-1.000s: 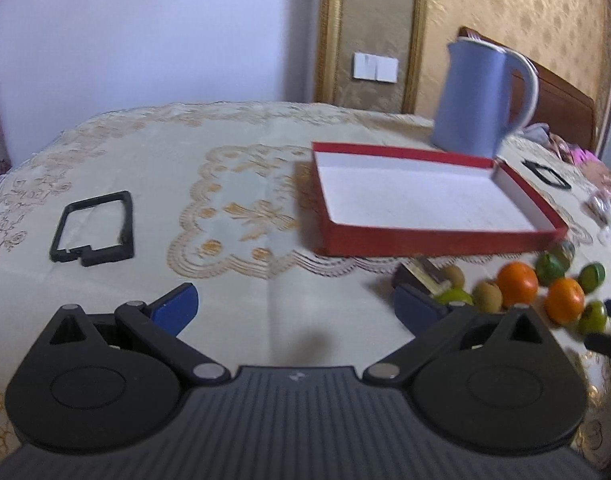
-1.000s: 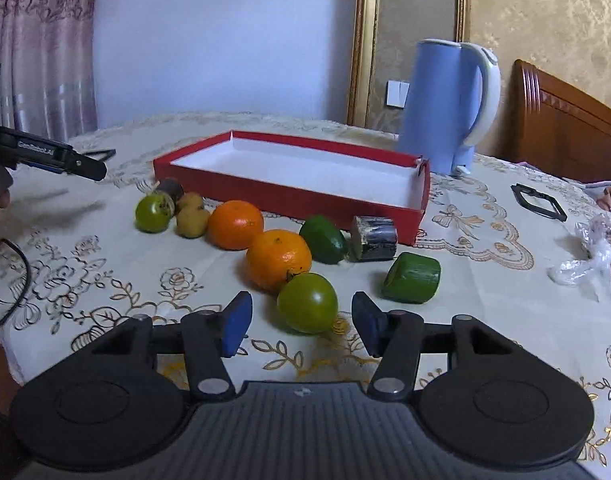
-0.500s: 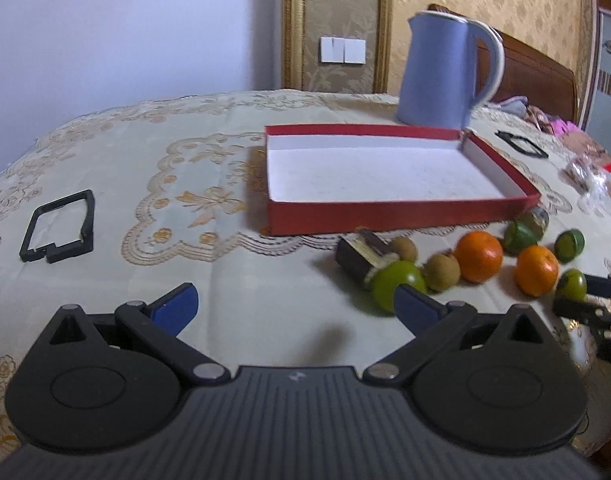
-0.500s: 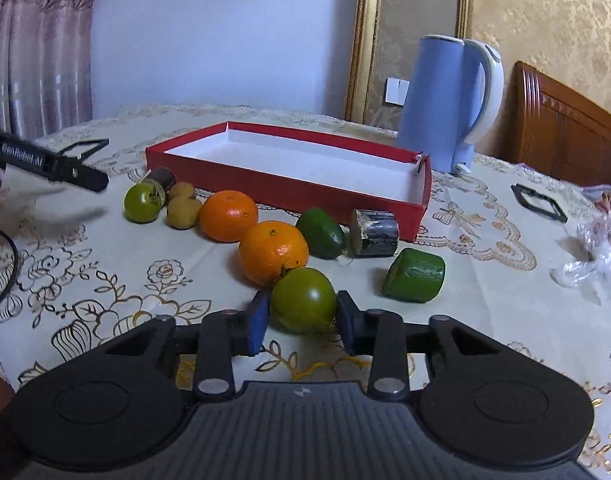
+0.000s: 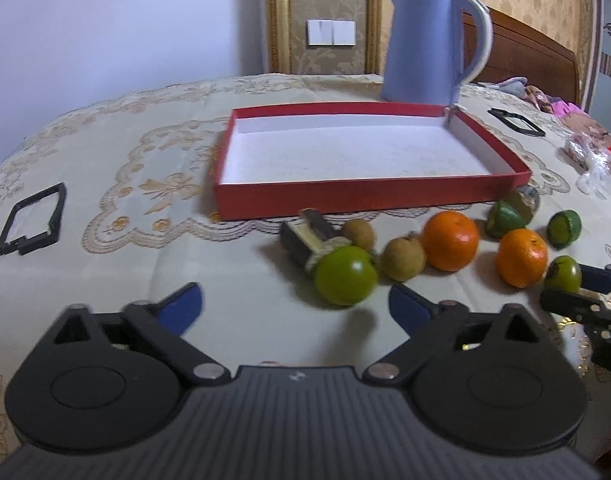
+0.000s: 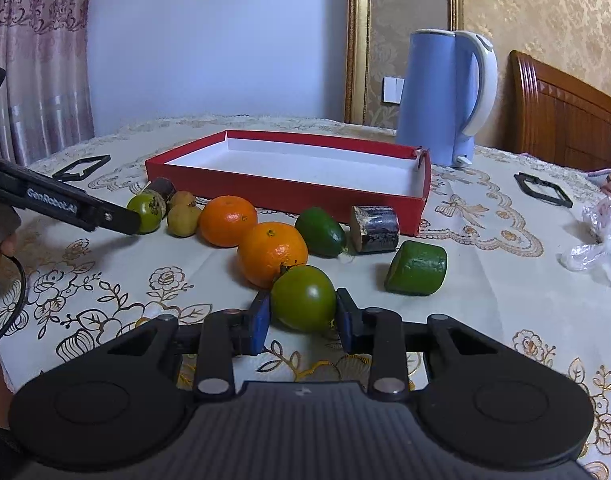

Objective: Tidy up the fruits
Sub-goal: 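Move the left gripper to the small green tomato and close on it, then carry the green tomato into the red tray and open the left gripper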

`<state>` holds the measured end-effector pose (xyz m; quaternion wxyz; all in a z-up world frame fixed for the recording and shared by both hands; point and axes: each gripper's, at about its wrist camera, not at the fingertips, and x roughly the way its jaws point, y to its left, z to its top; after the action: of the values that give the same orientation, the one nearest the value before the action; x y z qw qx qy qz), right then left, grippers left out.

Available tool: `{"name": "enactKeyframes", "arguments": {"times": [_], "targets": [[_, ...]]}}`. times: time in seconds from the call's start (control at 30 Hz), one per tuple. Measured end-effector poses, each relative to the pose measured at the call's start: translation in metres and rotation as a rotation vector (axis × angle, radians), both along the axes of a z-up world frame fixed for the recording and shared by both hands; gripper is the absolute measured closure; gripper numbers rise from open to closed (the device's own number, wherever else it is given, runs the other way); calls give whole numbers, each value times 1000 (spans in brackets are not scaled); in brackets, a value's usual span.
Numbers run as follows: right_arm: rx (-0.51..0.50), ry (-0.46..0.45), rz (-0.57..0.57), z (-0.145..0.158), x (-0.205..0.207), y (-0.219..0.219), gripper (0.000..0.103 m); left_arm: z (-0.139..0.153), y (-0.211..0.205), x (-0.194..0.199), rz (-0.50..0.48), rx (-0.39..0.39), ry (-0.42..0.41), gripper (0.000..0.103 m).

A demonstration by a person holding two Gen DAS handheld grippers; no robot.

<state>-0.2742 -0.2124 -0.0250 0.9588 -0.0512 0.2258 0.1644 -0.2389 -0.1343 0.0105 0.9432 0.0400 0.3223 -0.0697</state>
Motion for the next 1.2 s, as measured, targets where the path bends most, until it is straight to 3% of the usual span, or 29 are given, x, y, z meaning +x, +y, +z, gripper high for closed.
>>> {"name": "enactKeyframes", "arguments": {"times": [0.1, 0.17, 0.33, 0.43, 0.73, 0.93, 1.07, 1.2], "targets": [[9, 3, 6, 0, 1, -2, 69, -1, -10, 1, -21, 6, -1, 13], [9, -1, 6, -1, 1, -2, 69, -1, -16, 1, -30, 21, -16, 20], [10, -5, 7, -1, 0, -2, 69, -4, -17, 7, -26, 10, 2, 61], [10, -6, 8, -2, 0, -3, 69, -4, -18, 8, -41, -7, 8, 71], [9, -8, 10, -2, 0, -2, 69, -2, -16, 5, -53, -19, -5, 72], [9, -8, 11, -2, 0, -2, 69, 27, -14, 3, -103, -49, -67, 71], [9, -10, 13, -2, 0, -2, 69, 50, -14, 36, -95, -19, -158, 71], [10, -8, 11, -2, 0, -1, 69, 60, -16, 89, -67, -20, -177, 71]]}}
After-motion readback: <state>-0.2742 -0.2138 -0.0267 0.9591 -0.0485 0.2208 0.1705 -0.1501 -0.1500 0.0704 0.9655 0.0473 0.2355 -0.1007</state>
